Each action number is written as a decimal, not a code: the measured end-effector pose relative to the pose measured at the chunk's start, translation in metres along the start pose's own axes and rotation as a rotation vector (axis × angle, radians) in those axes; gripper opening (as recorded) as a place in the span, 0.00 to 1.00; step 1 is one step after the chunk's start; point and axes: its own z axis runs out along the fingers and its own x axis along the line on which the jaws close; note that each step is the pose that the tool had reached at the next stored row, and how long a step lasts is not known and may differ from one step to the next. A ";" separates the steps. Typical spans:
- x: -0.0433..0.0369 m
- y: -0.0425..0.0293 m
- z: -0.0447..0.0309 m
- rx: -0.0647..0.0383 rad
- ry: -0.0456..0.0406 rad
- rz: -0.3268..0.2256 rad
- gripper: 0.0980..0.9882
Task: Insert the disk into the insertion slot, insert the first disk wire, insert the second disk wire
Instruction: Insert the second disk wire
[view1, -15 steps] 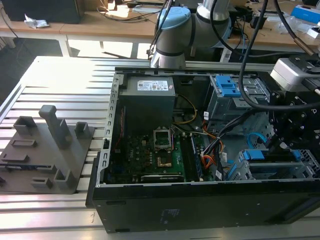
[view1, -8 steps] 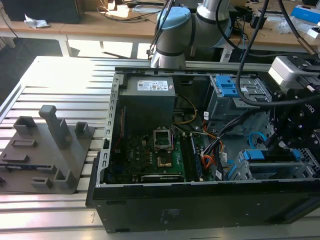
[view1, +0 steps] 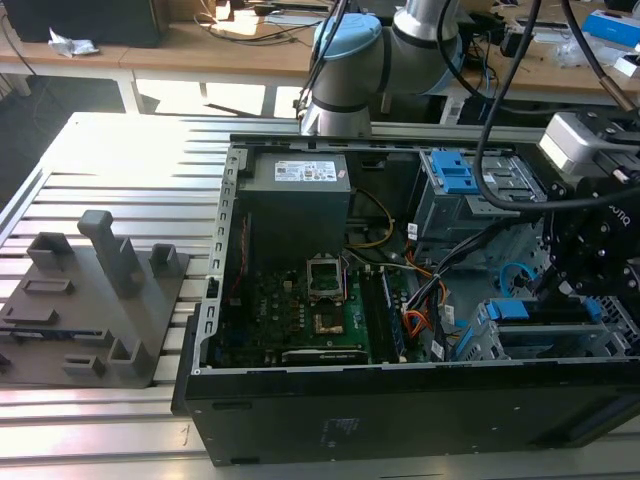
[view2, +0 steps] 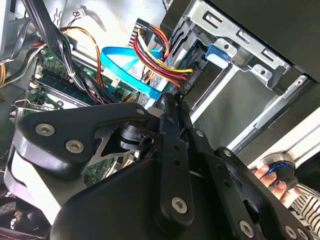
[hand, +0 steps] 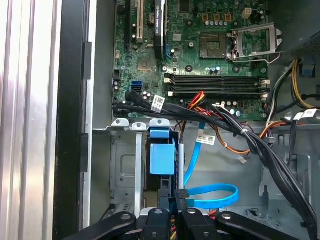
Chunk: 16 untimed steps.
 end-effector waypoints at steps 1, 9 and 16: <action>0.0000 -0.0005 0.0001 0.000 -0.0002 0.003 0.07; 0.0000 -0.0064 0.0011 -0.001 -0.0025 0.034 0.07; 0.0019 -0.0054 0.0021 -0.002 -0.0027 0.038 0.07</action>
